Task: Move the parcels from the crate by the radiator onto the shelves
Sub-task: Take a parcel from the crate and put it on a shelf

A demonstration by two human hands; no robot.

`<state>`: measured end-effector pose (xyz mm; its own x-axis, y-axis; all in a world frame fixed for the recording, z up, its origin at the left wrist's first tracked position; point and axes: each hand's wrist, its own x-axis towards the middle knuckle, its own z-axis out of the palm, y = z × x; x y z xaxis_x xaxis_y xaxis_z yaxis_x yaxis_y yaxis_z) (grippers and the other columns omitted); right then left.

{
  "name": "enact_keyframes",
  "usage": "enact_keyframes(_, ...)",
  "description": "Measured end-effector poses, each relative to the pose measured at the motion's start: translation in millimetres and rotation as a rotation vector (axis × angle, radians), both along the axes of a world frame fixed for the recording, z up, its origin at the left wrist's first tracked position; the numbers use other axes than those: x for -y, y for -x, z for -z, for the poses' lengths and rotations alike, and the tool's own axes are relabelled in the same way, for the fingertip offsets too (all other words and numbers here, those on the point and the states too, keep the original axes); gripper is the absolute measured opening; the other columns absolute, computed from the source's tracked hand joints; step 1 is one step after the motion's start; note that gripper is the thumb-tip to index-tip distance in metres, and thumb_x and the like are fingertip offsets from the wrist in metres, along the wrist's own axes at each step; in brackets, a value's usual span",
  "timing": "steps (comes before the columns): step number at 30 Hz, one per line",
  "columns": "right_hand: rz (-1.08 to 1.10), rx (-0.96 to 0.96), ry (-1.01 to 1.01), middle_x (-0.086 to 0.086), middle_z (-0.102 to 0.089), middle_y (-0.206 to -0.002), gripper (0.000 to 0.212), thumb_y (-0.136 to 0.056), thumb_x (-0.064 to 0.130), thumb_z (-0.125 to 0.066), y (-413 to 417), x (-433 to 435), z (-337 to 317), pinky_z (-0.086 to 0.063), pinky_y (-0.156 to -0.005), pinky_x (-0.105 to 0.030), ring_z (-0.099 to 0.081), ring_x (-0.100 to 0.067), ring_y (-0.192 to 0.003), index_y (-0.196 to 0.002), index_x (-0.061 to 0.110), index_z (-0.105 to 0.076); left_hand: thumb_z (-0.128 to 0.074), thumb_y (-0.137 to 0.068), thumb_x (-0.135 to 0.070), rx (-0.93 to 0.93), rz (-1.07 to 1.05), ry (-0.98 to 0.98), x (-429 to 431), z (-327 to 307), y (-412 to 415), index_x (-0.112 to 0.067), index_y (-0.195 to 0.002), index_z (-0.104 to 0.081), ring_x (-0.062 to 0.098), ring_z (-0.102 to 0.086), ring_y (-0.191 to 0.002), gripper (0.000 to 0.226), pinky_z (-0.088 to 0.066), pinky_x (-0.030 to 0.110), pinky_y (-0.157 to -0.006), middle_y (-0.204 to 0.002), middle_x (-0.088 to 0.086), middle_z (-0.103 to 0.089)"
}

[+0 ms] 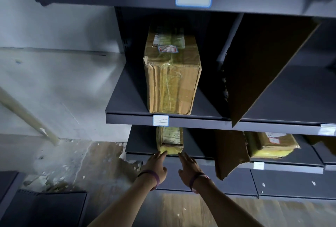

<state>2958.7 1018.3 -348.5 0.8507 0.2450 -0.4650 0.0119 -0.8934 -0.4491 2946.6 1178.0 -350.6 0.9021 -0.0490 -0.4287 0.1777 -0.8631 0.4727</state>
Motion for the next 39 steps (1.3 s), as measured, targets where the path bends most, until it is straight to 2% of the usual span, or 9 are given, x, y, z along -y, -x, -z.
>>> enact_keyframes(5, -0.027, 0.093, -0.021, -0.005, -0.017, -0.160, 0.065, -0.096, 0.017, -0.049, 12.7, 1.6, -51.9, -0.022, -0.117, -0.033, -0.021, -0.025, -0.145, -0.153, 0.021, -0.018, -0.051, -0.094, -0.021, 0.118, 0.024, 0.053, 15.1, -53.1, 11.5, -0.028, -0.149, -0.023, 0.020, -0.030, -0.140, 0.062, -0.033, 0.039, -0.112, -0.154, -0.001, -0.030)
enact_keyframes(10, -0.073, 0.214, -0.095, -0.005, -0.025, -0.158, 0.065, -0.093, 0.015, -0.050, 23.0, 6.8, -119.6, -0.028, -0.115, -0.035, -0.027, -0.028, -0.143, -0.151, 0.026, -0.023, -0.055, -0.090, -0.019, 0.312, 0.046, 0.065, 22.7, -120.0, 26.5, -0.029, -0.138, -0.043, 0.018, -0.042, -0.130, 0.051, -0.039, 0.033, -0.105, -0.143, -0.003, -0.043)
enact_keyframes(13, -0.116, 0.332, -0.179, -0.007, -0.032, -0.155, 0.063, -0.091, 0.012, -0.051, 32.0, 15.0, -162.4, -0.030, -0.114, -0.032, -0.034, -0.027, -0.140, -0.149, 0.027, -0.029, -0.056, -0.090, -0.021, 0.421, 0.019, 0.068, 29.8, -162.8, 37.7, -0.028, -0.143, -0.038, 0.016, -0.040, -0.133, 0.056, -0.037, 0.030, -0.107, -0.148, -0.004, -0.038)
enact_keyframes(16, -0.161, 0.414, -0.229, -0.005, -0.029, -0.156, 0.066, -0.092, 0.015, -0.053, 48.4, 32.5, -200.2, -0.026, -0.116, -0.030, -0.030, -0.023, -0.142, -0.151, 0.026, -0.024, -0.054, -0.091, -0.021, 0.529, -0.009, 0.081, 43.3, -201.8, 55.5, -0.029, -0.146, -0.032, 0.012, -0.033, -0.138, 0.060, -0.030, 0.023, -0.108, -0.152, -0.006, -0.033)
enact_keyframes(23, -0.264, 0.570, -0.302, -0.004, -0.037, -0.151, 0.062, -0.092, 0.013, -0.053, 82.9, 78.3, -268.2, -0.032, -0.112, -0.032, -0.037, -0.023, -0.137, -0.149, 0.019, -0.030, -0.053, -0.091, -0.025, 0.660, -0.063, 0.041, 78.5, -273.2, 98.5, -0.034, -0.147, -0.031, 0.012, -0.030, -0.140, 0.060, -0.031, 0.026, -0.110, -0.155, -0.011, -0.026)
enact_keyframes(28, -0.308, 0.675, -0.275, -0.006, -0.029, -0.156, 0.064, -0.093, 0.016, -0.053, 92.2, 95.2, -304.4, -0.024, -0.113, -0.027, -0.028, -0.023, -0.142, -0.150, 0.017, -0.026, -0.054, -0.091, -0.023, 0.794, -0.078, 0.063, 90.3, -316.4, 115.9, -0.031, -0.146, -0.033, 0.011, -0.032, -0.138, 0.060, -0.030, 0.026, -0.110, -0.152, -0.010, -0.031)
enact_keyframes(31, -0.312, 0.722, -0.263, -0.009, -0.022, -0.158, 0.065, -0.094, 0.018, -0.053, 93.1, 98.9, -324.4, -0.021, -0.116, -0.029, -0.022, -0.024, -0.145, -0.152, 0.019, -0.023, -0.053, -0.090, -0.027, 0.861, -0.066, -0.020, 93.4, -338.1, 116.9, -0.033, -0.147, -0.030, 0.011, -0.031, -0.139, 0.061, -0.032, 0.035, -0.112, -0.153, -0.011, -0.029)
enact_keyframes(35, -0.299, 0.734, -0.225, -0.011, -0.017, -0.159, 0.067, -0.095, 0.019, -0.054, 92.7, 94.5, -338.7, -0.017, -0.118, -0.030, -0.017, -0.029, -0.146, -0.152, 0.018, -0.020, -0.054, -0.089, -0.025, 0.822, -0.060, -0.063, 86.1, -344.6, 113.9, -0.030, -0.148, -0.027, 0.013, -0.025, -0.141, 0.065, -0.030, 0.038, -0.113, -0.154, -0.007, -0.027)
enact_keyframes(39, -0.293, 0.686, -0.136, -0.006, -0.003, -0.162, 0.073, -0.096, 0.022, -0.054, 86.5, 79.0, -331.0, -0.017, -0.120, -0.039, -0.004, -0.028, -0.149, -0.154, 0.024, -0.011, -0.055, -0.088, -0.025, 0.773, -0.075, -0.101, 66.4, -334.1, 107.8, -0.028, -0.149, -0.025, 0.014, -0.022, -0.142, 0.068, -0.031, 0.040, -0.112, -0.155, -0.005, -0.025)
